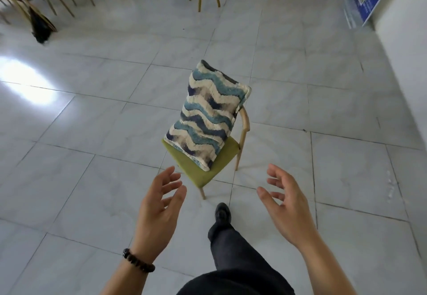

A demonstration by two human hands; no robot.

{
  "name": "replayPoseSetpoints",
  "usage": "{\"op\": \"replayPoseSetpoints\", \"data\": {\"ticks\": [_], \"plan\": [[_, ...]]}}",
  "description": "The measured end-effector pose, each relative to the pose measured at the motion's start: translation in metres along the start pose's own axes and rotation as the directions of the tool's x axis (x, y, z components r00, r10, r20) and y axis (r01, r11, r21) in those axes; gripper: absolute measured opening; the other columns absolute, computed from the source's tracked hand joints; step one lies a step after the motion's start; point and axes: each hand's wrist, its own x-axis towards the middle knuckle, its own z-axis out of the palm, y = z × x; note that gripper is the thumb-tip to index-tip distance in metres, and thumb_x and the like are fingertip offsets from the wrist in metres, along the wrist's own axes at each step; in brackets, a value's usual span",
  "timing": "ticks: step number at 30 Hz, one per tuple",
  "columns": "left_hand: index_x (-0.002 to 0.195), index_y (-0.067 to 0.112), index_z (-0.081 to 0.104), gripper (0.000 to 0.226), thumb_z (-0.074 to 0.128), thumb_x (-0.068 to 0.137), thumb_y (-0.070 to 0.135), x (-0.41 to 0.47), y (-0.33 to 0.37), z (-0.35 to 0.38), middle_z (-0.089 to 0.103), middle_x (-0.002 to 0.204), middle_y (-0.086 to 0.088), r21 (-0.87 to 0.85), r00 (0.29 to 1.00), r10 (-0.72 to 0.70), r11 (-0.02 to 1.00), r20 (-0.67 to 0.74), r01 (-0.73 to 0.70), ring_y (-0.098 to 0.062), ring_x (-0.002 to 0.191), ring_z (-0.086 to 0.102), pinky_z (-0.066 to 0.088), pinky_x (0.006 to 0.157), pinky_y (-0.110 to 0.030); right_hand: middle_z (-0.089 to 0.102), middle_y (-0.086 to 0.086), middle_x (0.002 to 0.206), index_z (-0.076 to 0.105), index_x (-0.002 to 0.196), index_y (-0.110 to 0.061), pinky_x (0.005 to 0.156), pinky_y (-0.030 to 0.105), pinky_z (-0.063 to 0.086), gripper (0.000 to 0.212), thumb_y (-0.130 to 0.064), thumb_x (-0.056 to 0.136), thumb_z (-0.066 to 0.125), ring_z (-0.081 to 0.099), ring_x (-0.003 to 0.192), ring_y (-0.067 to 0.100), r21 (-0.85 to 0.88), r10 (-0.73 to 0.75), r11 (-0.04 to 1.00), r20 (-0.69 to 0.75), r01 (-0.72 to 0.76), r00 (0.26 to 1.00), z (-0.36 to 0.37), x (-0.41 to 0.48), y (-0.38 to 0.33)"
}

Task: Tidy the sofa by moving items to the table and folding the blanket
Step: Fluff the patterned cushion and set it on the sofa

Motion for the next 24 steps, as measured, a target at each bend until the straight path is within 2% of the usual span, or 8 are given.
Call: {"op": "replayPoseSetpoints", "data": {"ticks": [3, 5, 10, 13, 16, 19, 21, 24], "plan": [[0.126, 0.030, 0.053, 0.039, 0.062, 0.092, 0.014, 0.091, 0.023, -0.004, 0.066, 0.112, 0.015, 0.041, 0.999, 0.027, 0.999, 0.037, -0.029, -0.007, 0.108, 0.062, 0.055, 0.085, -0.030, 0.046, -0.030, 0.128, 0.038, 0.135, -0.047, 0.090, 0.018, 0.048, 0.052, -0.036, 0.092, 0.065, 0.049, 0.118, -0.009, -0.006, -0.008, 1.000, 0.017, 0.008, 1.000, 0.019, 0.092, -0.027], [0.124, 0.034, 0.052, 0.039, 0.062, 0.091, 0.016, 0.153, 0.044, -0.009, 0.065, 0.111, 0.019, 0.054, 0.996, 0.083, 0.995, 0.045, -0.085, -0.006, 0.108, 0.062, 0.055, 0.083, -0.027, 0.048, -0.023, 0.128, 0.040, 0.136, -0.043, 0.092, 0.019, 0.047, 0.050, -0.035, 0.093, 0.064, 0.049, 0.119, -0.006, -0.024, -0.032, 0.999, 0.030, 0.033, 0.999, 0.029, 0.154, -0.052], [0.128, 0.027, 0.050, 0.039, 0.061, 0.092, 0.016, 0.286, 0.064, -0.017, 0.063, 0.119, 0.010, 0.056, 0.993, 0.117, 0.991, 0.035, -0.118, -0.009, 0.110, 0.061, 0.053, 0.083, -0.025, 0.047, -0.021, 0.127, 0.042, 0.141, -0.037, 0.087, 0.015, 0.044, 0.053, -0.037, 0.092, 0.064, 0.047, 0.115, -0.013, -0.057, -0.014, 0.998, 0.019, 0.015, 1.000, 0.054, 0.275, -0.096], [0.128, 0.026, 0.050, 0.039, 0.062, 0.092, 0.014, 0.359, 0.051, -0.012, 0.063, 0.118, 0.010, 0.064, 0.989, 0.092, 0.993, 0.112, -0.100, -0.007, 0.109, 0.061, 0.053, 0.081, -0.020, 0.048, -0.020, 0.127, 0.042, 0.142, -0.036, 0.092, 0.021, 0.048, 0.054, -0.035, 0.093, 0.065, 0.048, 0.116, -0.012, -0.069, 0.020, 0.997, -0.007, -0.021, 1.000, 0.076, 0.336, -0.099], [0.123, 0.028, 0.052, 0.036, 0.061, 0.093, 0.011, 0.429, 0.024, -0.002, 0.063, 0.116, 0.011, 0.077, 0.967, -0.013, 0.997, 0.253, -0.006, -0.004, 0.107, 0.061, 0.053, 0.079, -0.017, 0.047, -0.014, 0.125, 0.041, 0.143, -0.032, 0.097, 0.031, 0.051, 0.055, -0.034, 0.094, 0.064, 0.051, 0.112, -0.003, -0.106, 0.110, 0.987, -0.074, -0.117, 0.991, 0.105, 0.382, -0.090], [0.123, 0.028, 0.053, 0.033, 0.061, 0.094, 0.015, 0.495, -0.001, 0.009, 0.063, 0.116, 0.010, 0.164, 0.901, -0.122, 0.985, 0.417, 0.057, -0.004, 0.108, 0.060, 0.053, 0.080, -0.019, 0.046, -0.009, 0.132, 0.040, 0.144, -0.032, 0.100, 0.036, 0.051, 0.055, -0.033, 0.094, 0.064, 0.049, 0.114, 0.002, -0.110, 0.215, 0.965, -0.182, -0.237, 0.960, 0.135, 0.412, -0.077], [0.129, 0.024, 0.052, 0.035, 0.061, 0.095, 0.021, 0.544, -0.020, 0.022, 0.061, 0.119, 0.006, 0.251, 0.863, -0.152, 0.968, 0.482, 0.030, -0.007, 0.111, 0.058, 0.051, 0.084, -0.019, 0.042, -0.006, 0.141, 0.039, 0.144, -0.035, 0.102, 0.042, 0.050, 0.055, -0.037, 0.094, 0.063, 0.048, 0.119, 0.004, -0.056, 0.310, 0.941, -0.246, -0.333, 0.918, 0.153, 0.434, -0.065], [0.138, 0.018, 0.044, 0.047, 0.058, 0.096, 0.032, 0.610, -0.052, 0.049, 0.052, 0.130, 0.001, 0.371, 0.839, -0.159, 0.927, 0.520, -0.054, -0.012, 0.119, 0.050, 0.045, 0.102, -0.035, 0.034, -0.001, 0.149, 0.033, 0.148, -0.035, 0.109, 0.047, 0.043, 0.061, -0.042, 0.093, 0.061, 0.046, 0.127, 0.011, -0.005, 0.422, 0.893, -0.343, -0.451, 0.839, 0.181, 0.467, -0.043]]}}
